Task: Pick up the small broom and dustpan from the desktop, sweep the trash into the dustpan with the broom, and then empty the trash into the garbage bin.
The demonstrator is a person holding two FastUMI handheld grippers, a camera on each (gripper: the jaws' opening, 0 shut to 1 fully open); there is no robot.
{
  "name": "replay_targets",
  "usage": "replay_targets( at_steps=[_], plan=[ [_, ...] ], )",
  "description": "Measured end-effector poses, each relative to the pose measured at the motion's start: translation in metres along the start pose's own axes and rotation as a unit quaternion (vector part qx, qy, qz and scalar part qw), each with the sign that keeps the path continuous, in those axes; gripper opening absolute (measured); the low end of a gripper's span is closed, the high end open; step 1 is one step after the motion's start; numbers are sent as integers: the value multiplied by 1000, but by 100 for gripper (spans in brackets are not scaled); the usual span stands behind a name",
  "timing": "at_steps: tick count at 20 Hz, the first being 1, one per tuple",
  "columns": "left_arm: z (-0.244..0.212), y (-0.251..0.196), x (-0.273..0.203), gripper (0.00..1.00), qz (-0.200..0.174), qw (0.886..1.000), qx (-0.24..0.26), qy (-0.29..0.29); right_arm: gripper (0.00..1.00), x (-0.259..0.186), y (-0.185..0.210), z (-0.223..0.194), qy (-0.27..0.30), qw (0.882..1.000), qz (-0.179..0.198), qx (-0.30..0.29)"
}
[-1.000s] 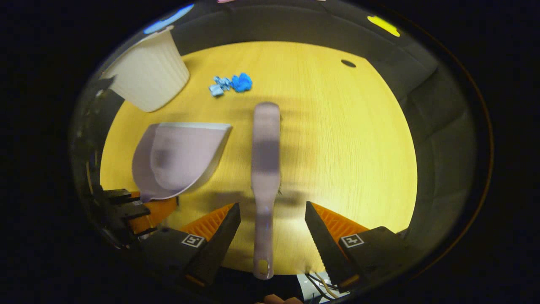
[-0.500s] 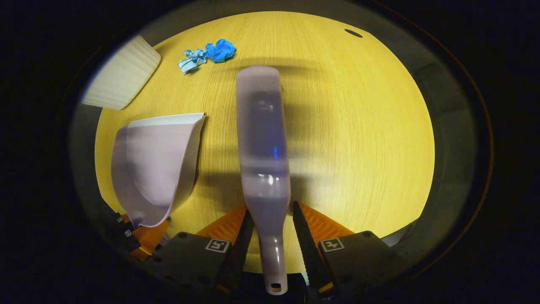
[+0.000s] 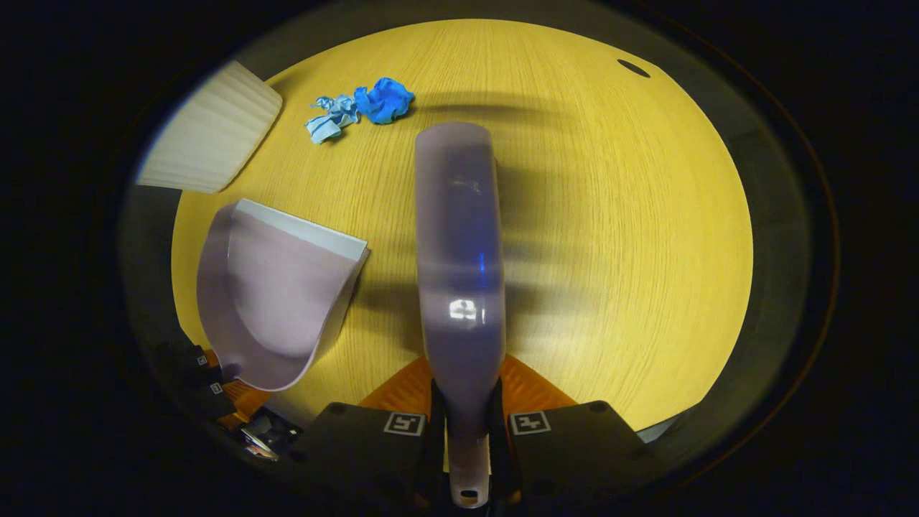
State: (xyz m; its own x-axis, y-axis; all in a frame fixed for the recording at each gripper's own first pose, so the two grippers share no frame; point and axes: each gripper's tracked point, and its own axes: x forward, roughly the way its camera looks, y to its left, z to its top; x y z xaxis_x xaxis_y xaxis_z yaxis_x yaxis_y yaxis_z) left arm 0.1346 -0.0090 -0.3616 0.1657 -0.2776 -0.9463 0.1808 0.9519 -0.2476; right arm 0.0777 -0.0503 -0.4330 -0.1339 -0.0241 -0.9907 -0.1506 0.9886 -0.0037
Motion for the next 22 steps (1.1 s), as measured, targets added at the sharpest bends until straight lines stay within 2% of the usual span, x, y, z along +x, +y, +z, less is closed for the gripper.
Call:
replay_targets(
  at_steps=[3, 8, 13, 16, 19, 22],
  plan=[
    [11, 18, -6, 29, 4, 998, 58, 22, 28, -12, -22, 43, -9, 998, -18, -55],
    [39, 48, -13, 29, 1, 988, 141, 57, 29, -18, -46, 127, -18, 992, -66, -109],
    [67, 76, -16, 29, 23, 969, 227, 90, 28, -3, -35, 180, -13, 985, -79, -150],
    [74, 84, -15, 29, 28, 961, 256, 104, 28, 2, -21, 187, -4, 983, -70, -170],
    [78, 87, -14, 30, 20, 958, 265, 111, 27, 10, -5, 172, 12, 968, -64, -243],
    [86, 90, -14, 30, 23, 951, 286, 111, 28, 10, 17, 159, 8, 940, -53, -337]
  ],
)
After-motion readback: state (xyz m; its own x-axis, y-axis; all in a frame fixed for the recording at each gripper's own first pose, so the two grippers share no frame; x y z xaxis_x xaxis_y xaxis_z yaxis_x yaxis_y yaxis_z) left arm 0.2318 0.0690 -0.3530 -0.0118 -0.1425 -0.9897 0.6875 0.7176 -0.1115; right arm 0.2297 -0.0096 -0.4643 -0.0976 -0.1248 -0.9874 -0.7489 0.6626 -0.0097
